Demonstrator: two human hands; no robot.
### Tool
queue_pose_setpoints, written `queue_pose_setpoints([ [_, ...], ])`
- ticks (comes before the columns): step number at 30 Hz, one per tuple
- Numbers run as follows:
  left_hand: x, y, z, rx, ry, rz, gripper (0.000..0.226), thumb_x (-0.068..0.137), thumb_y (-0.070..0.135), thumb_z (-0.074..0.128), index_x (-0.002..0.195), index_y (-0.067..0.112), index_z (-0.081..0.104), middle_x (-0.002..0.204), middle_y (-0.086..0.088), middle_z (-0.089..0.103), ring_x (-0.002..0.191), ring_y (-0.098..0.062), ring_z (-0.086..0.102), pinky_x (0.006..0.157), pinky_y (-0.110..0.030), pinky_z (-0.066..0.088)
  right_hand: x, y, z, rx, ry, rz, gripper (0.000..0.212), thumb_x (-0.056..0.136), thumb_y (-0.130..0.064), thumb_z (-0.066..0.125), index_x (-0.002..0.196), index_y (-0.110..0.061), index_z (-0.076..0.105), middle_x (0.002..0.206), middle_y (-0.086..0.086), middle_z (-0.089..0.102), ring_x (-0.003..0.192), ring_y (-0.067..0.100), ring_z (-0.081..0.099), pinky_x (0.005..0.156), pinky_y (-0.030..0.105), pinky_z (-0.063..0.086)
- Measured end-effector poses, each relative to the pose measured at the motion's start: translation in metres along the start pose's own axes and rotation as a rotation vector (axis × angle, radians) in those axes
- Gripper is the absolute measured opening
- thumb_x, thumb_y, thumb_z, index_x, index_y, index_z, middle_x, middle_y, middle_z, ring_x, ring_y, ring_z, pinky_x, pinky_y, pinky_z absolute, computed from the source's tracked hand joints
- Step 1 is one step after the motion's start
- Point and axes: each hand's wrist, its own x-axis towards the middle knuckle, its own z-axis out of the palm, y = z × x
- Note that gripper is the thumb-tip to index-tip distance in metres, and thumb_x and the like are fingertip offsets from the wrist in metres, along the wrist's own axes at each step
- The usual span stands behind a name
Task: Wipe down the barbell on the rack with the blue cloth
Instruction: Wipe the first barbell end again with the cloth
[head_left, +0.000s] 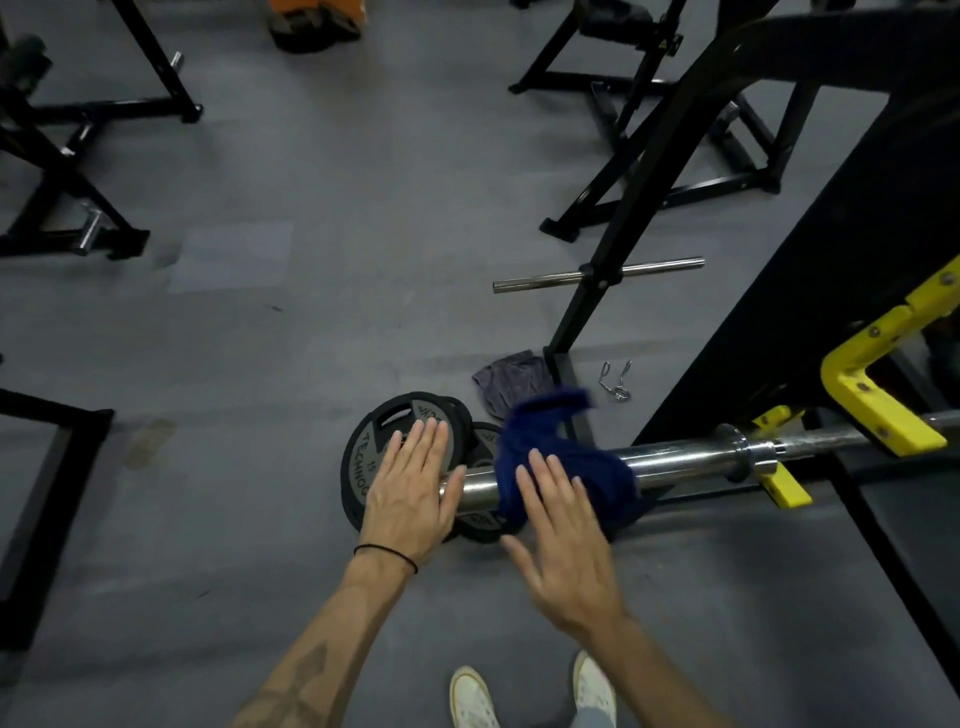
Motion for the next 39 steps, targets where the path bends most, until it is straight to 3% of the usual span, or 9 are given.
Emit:
queue_pose_setpoints([
  [2,0.013,-0.004,-0.002,0.005,0.012,-0.026,0.068,0.105,0.051,0.015,0.151,0.006,0.037,0.154,-0.01,0.042,0.147,-0.021,0.033,0.123,-0.038,0.015,0.005,0.039,-0.015,-0.091,-0.036,-0.108,0.065,0.108,-0.053,0.028,0.16,-0.013,0.032,0.169,0.008,0.024,0.156,0.024,0.022,0.124,0.046,0.021],
  [5,0.025,-0.006,-0.007,-0.004,-0.009,-0.169,0.07,0.1,0.049,0.007,0.156,0.011,0.026,0.162,-0.005,0.026,0.152,-0.017,0.016,0.125,-0.035,0.004,0.007,0.099,-0.042,-0.119,0.009,0.188,0.071,0.107,-0.056,0.019,0.152,-0.008,0.046,0.158,0.015,0.043,0.149,0.031,0.036,0.124,0.049,0.023],
  [10,-0.01,-0.013,-0.003,-0.108,0.136,-0.277,0.064,0.105,0.046,0.015,0.152,0.008,0.035,0.159,-0.007,0.033,0.151,-0.018,0.021,0.125,-0.041,0.017,0.003,0.062,-0.025,0.027,0.199,0.561,0.078,0.105,-0.062,0.02,0.155,-0.005,0.039,0.166,0.017,0.028,0.157,0.033,0.014,0.125,0.056,0.015],
  [14,-0.031,-0.007,0.006,-0.19,0.127,-0.269,0.066,0.105,0.05,0.01,0.153,0.01,0.034,0.16,-0.003,0.03,0.151,-0.013,0.018,0.124,-0.041,0.019,0.016,-0.041,0.014,0.033,0.05,0.175,0.07,0.107,-0.057,0.022,0.16,-0.012,0.029,0.17,0.012,0.02,0.158,0.029,0.011,0.128,0.046,0.004],
  [18,-0.032,-0.01,0.005,-0.167,0.117,-0.231,0.063,0.106,0.048,0.015,0.154,0.011,0.033,0.162,-0.002,0.027,0.153,-0.01,0.013,0.124,-0.039,0.017,0.016,-0.011,0.004,-0.068,-0.048,-0.125,0.062,0.108,-0.05,0.028,0.162,-0.019,0.029,0.17,0.004,0.02,0.157,0.021,0.019,0.128,0.039,0.012],
  [27,-0.044,-0.01,0.003,-0.169,0.102,-0.229,0.058,0.107,0.044,0.018,0.156,0.014,0.023,0.164,0.001,0.019,0.153,-0.009,0.008,0.125,-0.036,0.011,0.011,0.019,-0.005,0.069,0.228,0.589,0.065,0.106,-0.047,0.031,0.153,-0.004,0.043,0.166,0.016,0.028,0.157,0.034,0.014,0.126,0.057,0.012],
  [31,-0.045,-0.011,0.007,-0.173,0.09,-0.226,0.058,0.107,0.044,0.017,0.157,0.015,0.02,0.165,0.001,0.015,0.153,-0.009,0.006,0.125,-0.035,0.01,0.025,-0.071,0.025,0.08,0.103,0.292,0.065,0.107,-0.051,0.027,0.159,-0.013,0.031,0.17,0.009,0.02,0.158,0.028,0.011,0.128,0.045,0.0],
  [35,-0.043,-0.013,0.006,-0.19,0.093,-0.226,0.057,0.106,0.044,0.018,0.157,0.017,0.02,0.165,0.003,0.015,0.153,-0.007,0.005,0.125,-0.035,0.011,0.016,-0.035,0.015,-0.008,-0.013,-0.072,0.063,0.106,-0.047,0.038,0.162,-0.019,0.028,0.171,0.003,0.018,0.158,0.021,0.016,0.128,0.04,0.008],
  [39,-0.044,-0.01,0.005,-0.206,0.092,-0.233,0.059,0.106,0.046,0.018,0.157,0.017,0.02,0.165,0.003,0.014,0.153,-0.006,0.005,0.125,-0.033,0.009,0.001,0.07,-0.026,-0.042,-0.007,0.148,0.063,0.107,-0.051,0.029,0.156,-0.014,0.041,0.162,0.012,0.038,0.15,0.031,0.034,0.121,0.051,0.027],
])
